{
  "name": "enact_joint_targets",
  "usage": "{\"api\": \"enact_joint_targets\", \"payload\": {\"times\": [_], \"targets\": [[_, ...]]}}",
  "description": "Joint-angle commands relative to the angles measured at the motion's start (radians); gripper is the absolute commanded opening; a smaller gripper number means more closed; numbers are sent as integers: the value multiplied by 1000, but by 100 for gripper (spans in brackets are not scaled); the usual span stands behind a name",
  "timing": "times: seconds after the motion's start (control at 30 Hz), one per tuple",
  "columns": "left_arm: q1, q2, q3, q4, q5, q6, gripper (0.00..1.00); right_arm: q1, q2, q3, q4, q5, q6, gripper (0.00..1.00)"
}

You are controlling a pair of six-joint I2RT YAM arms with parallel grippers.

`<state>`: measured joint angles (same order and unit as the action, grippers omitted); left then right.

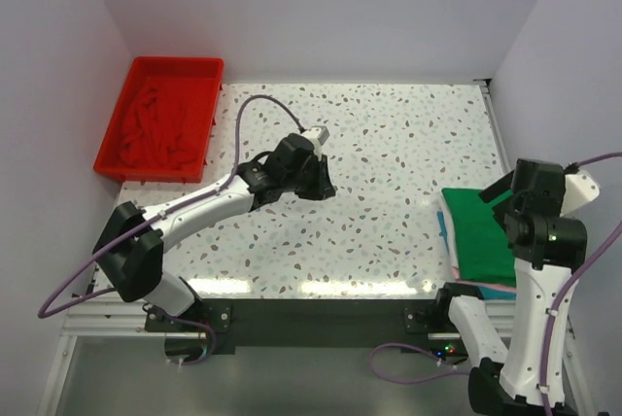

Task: Fold and stack the t-shirts
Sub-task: Neatly place the folded tshirt to the corner, then reset both grippers

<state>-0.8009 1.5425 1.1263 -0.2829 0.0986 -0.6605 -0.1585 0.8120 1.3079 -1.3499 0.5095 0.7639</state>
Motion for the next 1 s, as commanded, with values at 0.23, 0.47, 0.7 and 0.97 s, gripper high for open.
{"api": "enact_joint_targets", "payload": {"times": [0.23, 0.47, 0.7, 0.97], "targets": [[-1, -165, -49, -7, -132, 9, 25, 45, 36, -190, 353, -493, -179, 99], [34, -294, -132, -54, -243, 7, 28, 555, 206, -225, 520, -235, -66, 99], [141, -445, -223, -119, -292, 16, 30, 818, 354, -286, 770, -209, -67, 99], [155, -562, -302, -138, -336, -17, 31, 922, 368, -366, 916, -169, -84, 99]]}}
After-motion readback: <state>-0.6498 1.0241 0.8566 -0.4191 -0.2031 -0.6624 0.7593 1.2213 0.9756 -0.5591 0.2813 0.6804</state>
